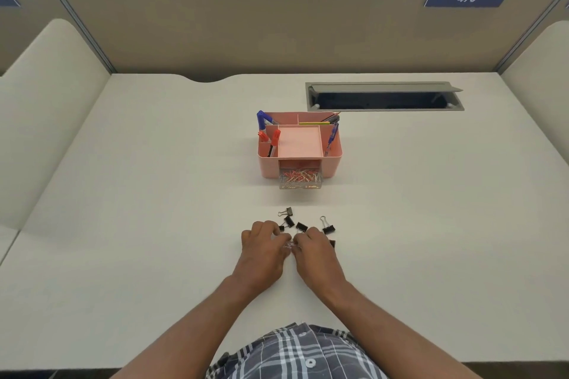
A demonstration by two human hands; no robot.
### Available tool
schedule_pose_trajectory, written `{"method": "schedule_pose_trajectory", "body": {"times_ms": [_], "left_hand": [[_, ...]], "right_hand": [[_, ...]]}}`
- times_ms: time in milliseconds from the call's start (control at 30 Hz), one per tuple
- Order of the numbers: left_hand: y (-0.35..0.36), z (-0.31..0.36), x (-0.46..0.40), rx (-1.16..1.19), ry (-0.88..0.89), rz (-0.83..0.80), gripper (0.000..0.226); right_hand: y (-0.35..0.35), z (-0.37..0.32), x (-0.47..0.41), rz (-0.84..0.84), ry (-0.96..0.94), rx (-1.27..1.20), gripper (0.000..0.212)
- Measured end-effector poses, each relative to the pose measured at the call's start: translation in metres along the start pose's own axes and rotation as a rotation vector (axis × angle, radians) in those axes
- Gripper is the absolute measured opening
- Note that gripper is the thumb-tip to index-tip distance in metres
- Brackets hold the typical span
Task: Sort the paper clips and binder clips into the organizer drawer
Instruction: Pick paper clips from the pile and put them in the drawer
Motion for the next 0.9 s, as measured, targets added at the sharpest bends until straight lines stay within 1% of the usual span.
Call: {"method": "schedule_pose_trajectory", "body": {"times_ms": [100, 267, 567, 733, 900], "left_hand": [[0.003, -0.001, -0.002, -0.030, 0.001, -0.015, 0.010], [0.006, 0.000, -0.005, -0.046, -0.006, -0.032, 0.009], [0.005, 0.002, -0.012, -0.097, -0.013, -0.103, 0.005], [0.004, 0.004, -0.011, -0.076, -0.023, -0.094, 0.005], [0.003, 0.006, -0.007, -0.066, -0.005, -0.084, 0.011]], "right_hand": [[0.001, 0.002, -0.002, -0.046, -0.013, 0.000, 0.011], [0.002, 0.007, -0.005, -0.102, 0.000, 0.012, 0.014], [-0.002, 0.012, -0.001, -0.065, -0.009, 0.025, 0.014], [-0.002, 0.013, 0.004, -0.053, -0.028, 0.032, 0.013], [0.003, 0.012, 0.007, -0.038, -0.057, 0.061, 0.013]]}}
Point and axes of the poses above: each hand's wrist, its own x-axis away from the middle knuckle, its own y-axis out of the palm, z = x × y, the point moved 4 cm from there along -x, towards the middle knuckle, and after that the axes turned 11 degrees about -z, right-handed, at the moved point
